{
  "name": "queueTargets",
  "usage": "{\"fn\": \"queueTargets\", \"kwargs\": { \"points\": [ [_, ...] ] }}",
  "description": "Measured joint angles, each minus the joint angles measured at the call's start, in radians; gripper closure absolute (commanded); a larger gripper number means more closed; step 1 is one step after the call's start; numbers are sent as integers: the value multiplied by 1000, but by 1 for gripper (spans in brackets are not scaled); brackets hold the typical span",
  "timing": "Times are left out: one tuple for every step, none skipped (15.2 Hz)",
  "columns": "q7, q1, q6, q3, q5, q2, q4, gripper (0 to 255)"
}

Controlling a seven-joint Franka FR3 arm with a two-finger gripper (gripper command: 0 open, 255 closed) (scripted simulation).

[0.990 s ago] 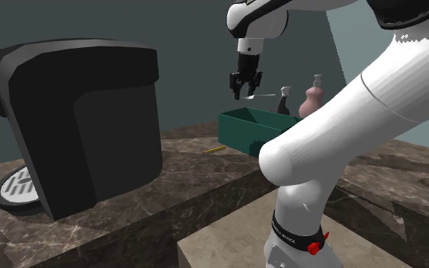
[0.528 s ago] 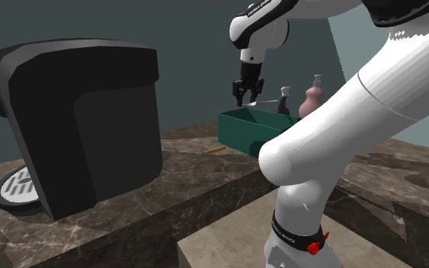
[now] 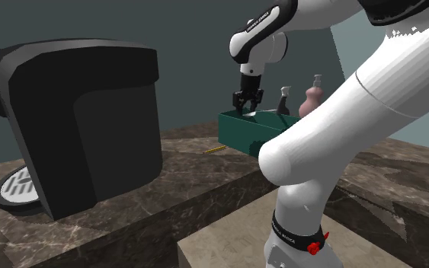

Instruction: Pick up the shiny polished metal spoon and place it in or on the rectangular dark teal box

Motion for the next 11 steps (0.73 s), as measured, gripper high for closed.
{"fn": "queueTargets", "kwargs": {
  "points": [
    [2,0,9,1,0,0,-8,255],
    [2,0,11,0,-1,0,-11,255],
    [2,0,12,0,-1,1,-11,255],
    [2,0,13,0,-1,1,-12,255],
    [2,0,14,0,-1,2,-12,255],
    [2,0,14,0,-1,2,-12,255],
    [2,0,14,0,-1,2,-12,0],
    [2,0,14,0,-1,2,-12,0],
    [2,0,14,0,-1,2,-13,0],
    [2,0,15,0,-1,2,-13,0],
    [2,0,15,0,-1,2,-13,0]
  ]
}}
